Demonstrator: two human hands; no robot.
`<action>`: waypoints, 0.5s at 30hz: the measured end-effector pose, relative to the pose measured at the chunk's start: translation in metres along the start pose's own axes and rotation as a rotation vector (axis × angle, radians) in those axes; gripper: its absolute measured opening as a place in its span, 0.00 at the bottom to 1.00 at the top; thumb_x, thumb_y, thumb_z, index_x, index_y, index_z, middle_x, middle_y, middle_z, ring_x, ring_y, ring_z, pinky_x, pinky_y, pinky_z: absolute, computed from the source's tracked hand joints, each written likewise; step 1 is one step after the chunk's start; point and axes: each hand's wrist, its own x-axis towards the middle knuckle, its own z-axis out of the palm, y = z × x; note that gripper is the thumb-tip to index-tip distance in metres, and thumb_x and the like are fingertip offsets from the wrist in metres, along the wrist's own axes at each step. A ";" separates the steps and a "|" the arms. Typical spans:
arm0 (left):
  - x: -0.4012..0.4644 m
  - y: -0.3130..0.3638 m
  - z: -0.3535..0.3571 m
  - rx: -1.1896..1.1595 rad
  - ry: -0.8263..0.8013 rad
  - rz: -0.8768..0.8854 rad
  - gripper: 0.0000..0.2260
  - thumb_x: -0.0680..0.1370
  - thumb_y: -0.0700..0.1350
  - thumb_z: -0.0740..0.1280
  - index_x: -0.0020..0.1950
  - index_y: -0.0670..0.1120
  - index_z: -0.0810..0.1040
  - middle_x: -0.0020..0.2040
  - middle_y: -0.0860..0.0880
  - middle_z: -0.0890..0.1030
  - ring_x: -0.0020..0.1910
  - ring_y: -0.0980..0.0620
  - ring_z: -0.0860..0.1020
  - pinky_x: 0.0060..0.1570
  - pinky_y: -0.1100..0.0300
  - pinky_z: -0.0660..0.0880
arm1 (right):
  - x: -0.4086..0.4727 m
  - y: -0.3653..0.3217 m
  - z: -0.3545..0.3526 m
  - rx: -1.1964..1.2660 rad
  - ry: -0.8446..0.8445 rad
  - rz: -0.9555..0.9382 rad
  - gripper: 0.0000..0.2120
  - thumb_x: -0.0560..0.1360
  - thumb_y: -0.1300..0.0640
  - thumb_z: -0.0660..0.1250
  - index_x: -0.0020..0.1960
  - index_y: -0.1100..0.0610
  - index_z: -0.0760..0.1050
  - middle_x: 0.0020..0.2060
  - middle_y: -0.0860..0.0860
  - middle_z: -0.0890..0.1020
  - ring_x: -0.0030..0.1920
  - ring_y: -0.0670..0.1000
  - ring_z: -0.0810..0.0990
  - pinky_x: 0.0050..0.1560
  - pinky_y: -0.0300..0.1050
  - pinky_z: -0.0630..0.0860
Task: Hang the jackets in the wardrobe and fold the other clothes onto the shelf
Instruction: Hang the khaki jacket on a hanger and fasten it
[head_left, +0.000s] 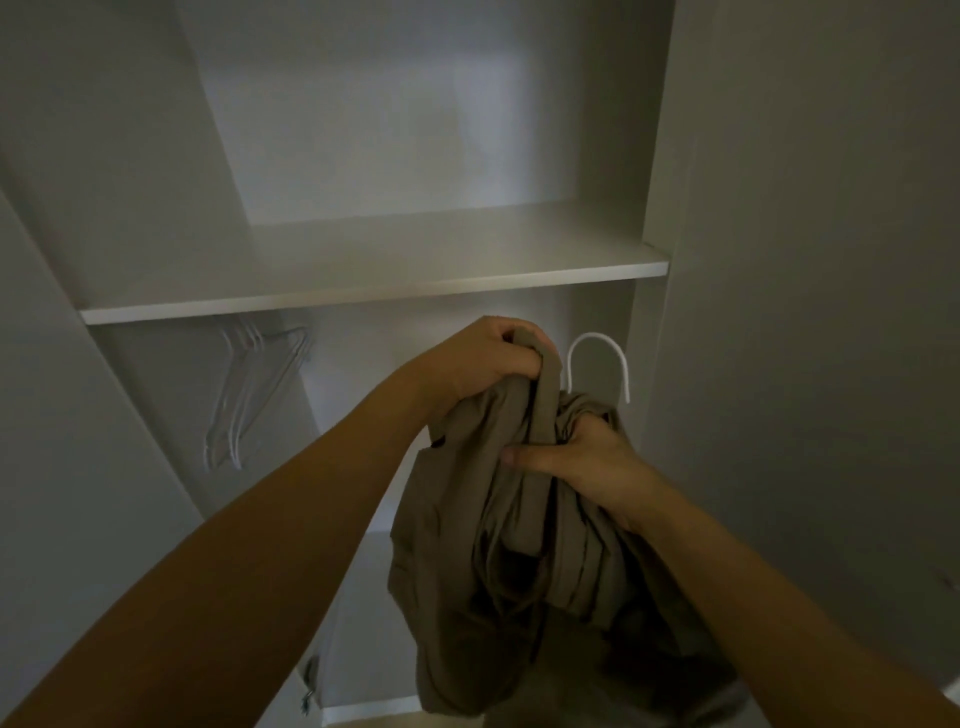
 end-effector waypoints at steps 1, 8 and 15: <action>0.001 0.002 0.003 -0.048 -0.002 -0.014 0.07 0.68 0.35 0.64 0.42 0.42 0.80 0.41 0.44 0.79 0.43 0.47 0.77 0.47 0.54 0.75 | 0.002 0.002 0.001 -0.002 0.054 -0.006 0.15 0.70 0.60 0.74 0.56 0.59 0.80 0.49 0.55 0.84 0.51 0.54 0.83 0.58 0.54 0.78; -0.006 -0.023 0.001 -0.015 0.043 0.036 0.16 0.72 0.33 0.61 0.56 0.46 0.71 0.47 0.49 0.73 0.44 0.54 0.73 0.43 0.58 0.73 | 0.008 0.012 -0.003 0.263 0.023 0.015 0.11 0.72 0.66 0.70 0.54 0.63 0.80 0.48 0.58 0.85 0.49 0.57 0.84 0.47 0.47 0.81; -0.013 -0.077 -0.006 0.248 0.290 -0.322 0.23 0.71 0.64 0.69 0.52 0.46 0.78 0.47 0.50 0.79 0.48 0.52 0.78 0.45 0.61 0.74 | 0.016 0.026 -0.006 0.341 -0.008 0.068 0.14 0.71 0.65 0.71 0.56 0.62 0.79 0.49 0.58 0.85 0.49 0.57 0.84 0.45 0.46 0.81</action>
